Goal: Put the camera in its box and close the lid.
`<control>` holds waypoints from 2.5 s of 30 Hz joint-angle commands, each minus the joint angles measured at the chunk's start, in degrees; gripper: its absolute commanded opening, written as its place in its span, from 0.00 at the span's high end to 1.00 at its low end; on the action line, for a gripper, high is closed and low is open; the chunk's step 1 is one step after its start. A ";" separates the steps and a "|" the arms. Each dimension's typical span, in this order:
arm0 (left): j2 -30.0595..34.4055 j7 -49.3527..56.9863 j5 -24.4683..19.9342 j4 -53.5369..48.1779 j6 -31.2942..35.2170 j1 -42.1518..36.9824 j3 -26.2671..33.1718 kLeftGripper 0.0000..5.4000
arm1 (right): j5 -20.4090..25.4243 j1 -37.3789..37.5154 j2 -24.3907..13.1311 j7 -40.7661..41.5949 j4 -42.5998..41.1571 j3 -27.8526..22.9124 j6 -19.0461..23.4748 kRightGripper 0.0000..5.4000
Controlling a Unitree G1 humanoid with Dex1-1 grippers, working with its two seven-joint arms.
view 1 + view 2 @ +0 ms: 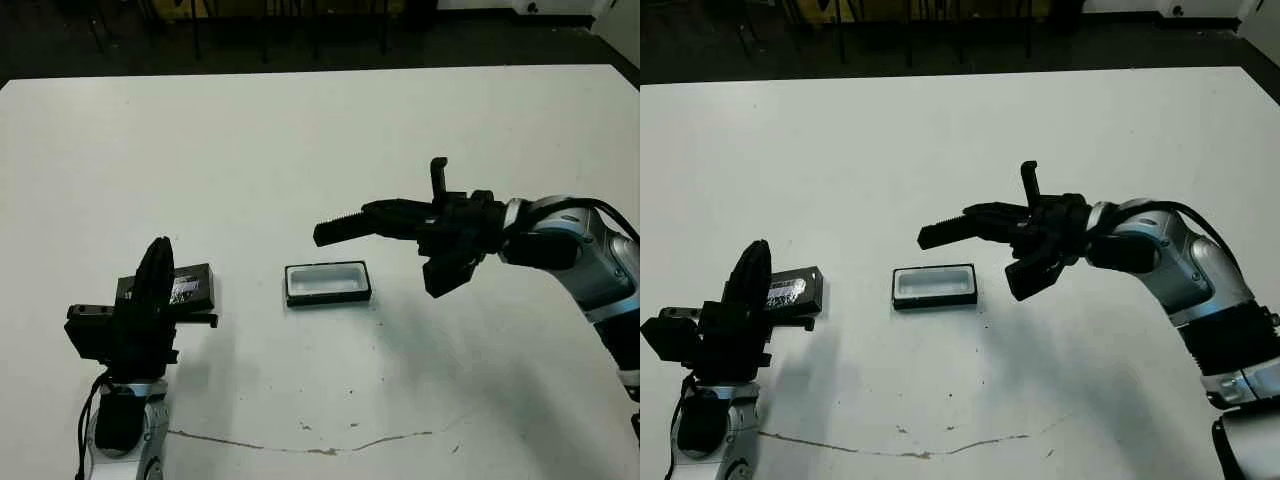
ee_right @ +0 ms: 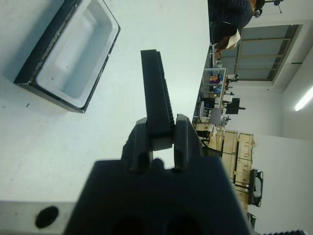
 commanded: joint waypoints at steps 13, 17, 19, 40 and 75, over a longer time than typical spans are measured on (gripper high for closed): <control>0.21 0.17 0.26 1.11 -0.02 3.94 0.05 1.00 | -4.79 -1.82 -0.60 -9.12 9.91 1.60 -16.33 1.00; -0.10 0.61 0.27 0.91 0.20 4.11 0.05 1.00 | -6.63 -3.45 0.07 -11.57 14.41 2.40 -20.27 1.00; -0.19 0.74 0.19 0.40 0.70 4.41 -0.07 1.00 | -7.87 -3.69 0.37 -13.05 15.28 2.48 -21.22 1.00; 0.00 0.08 -0.61 0.83 0.43 4.35 -0.14 1.00 | -12.61 -4.83 -0.56 -14.33 14.01 5.07 -20.77 1.00; -0.48 1.13 0.22 0.48 0.05 4.70 -1.17 1.00 | -12.43 -2.19 -1.73 -12.67 11.80 5.84 -17.25 1.00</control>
